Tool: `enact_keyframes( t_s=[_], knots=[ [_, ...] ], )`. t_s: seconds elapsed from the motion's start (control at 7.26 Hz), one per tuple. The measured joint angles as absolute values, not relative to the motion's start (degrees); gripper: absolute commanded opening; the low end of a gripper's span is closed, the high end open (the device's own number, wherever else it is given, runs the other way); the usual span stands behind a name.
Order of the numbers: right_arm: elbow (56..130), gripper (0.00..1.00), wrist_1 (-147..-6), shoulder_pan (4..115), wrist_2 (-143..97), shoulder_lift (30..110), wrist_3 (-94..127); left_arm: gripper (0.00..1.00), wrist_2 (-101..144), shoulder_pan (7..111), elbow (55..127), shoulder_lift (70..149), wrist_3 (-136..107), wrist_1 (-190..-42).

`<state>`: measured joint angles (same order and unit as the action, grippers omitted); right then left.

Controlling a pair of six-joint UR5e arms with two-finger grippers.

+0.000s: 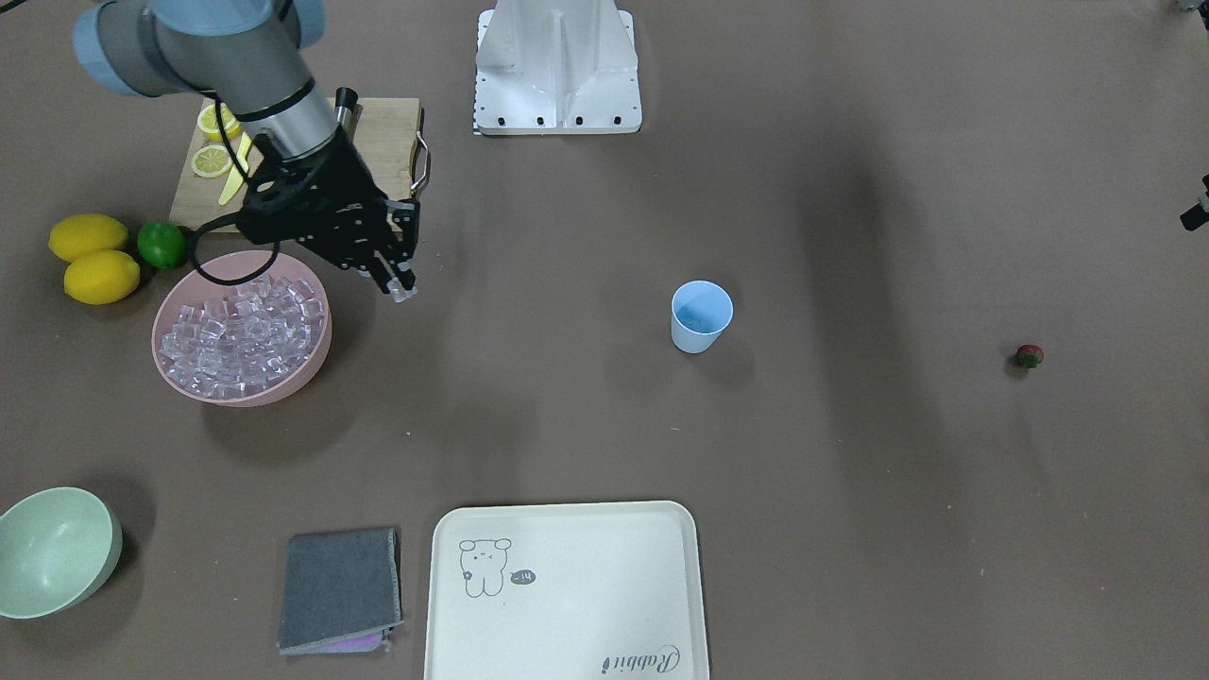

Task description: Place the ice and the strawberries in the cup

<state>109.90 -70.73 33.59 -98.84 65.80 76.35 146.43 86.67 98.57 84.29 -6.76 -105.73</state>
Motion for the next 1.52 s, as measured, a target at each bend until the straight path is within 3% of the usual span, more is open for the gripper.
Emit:
enact_keyframes(
  t_s=[0.41,0.83,0.96,1.1,1.52],
  knots=[
    [96.66,0.0,-70.94,21.33,-79.45,48.41,83.74,0.98,146.48,86.52,98.47,84.29,-6.77,-105.73],
    [79.99,0.0,-71.03,16.6,-68.68,33.75,88.28,0.98,146.51,86.49,98.44,84.29,-6.75,-105.73],
    [77.79,0.23,-71.0,16.32,-67.51,31.97,88.81,0.98,146.51,86.48,98.44,84.29,-6.71,-105.73],
    [76.85,0.98,-70.87,16.25,-67.06,31.34,89.02,0.98,146.51,86.46,98.44,84.29,-6.71,-105.73],
    [77.69,1.0,-70.28,15.89,-66.92,31.66,89.16,0.98,146.51,86.45,98.45,84.29,-6.76,-105.73]
  ],
)
